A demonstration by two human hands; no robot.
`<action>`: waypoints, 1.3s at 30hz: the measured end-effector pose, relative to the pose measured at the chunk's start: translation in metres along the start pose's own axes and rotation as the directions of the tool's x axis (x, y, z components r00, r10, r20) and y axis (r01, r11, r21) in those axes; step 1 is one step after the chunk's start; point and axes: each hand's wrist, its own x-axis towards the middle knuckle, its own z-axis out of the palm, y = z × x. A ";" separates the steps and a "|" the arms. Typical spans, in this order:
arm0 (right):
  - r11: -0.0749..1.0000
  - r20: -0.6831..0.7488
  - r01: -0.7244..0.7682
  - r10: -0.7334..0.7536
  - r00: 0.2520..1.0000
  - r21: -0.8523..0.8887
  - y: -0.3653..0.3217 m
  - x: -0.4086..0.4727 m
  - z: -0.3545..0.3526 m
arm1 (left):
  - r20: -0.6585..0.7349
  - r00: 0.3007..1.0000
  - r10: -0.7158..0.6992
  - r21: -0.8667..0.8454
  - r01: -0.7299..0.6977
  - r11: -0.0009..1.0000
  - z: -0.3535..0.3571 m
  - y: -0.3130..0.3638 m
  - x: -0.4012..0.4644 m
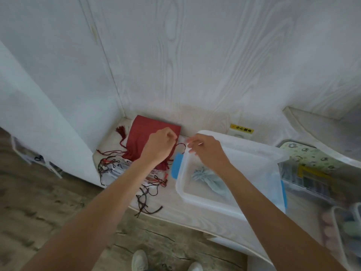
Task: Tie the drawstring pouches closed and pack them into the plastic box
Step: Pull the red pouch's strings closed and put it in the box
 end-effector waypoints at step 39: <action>0.910 -0.303 -0.251 0.353 0.885 0.329 -0.057 0.069 0.132 | 0.024 0.985 0.172 0.037 -0.173 0.984 -0.113 -0.137 0.056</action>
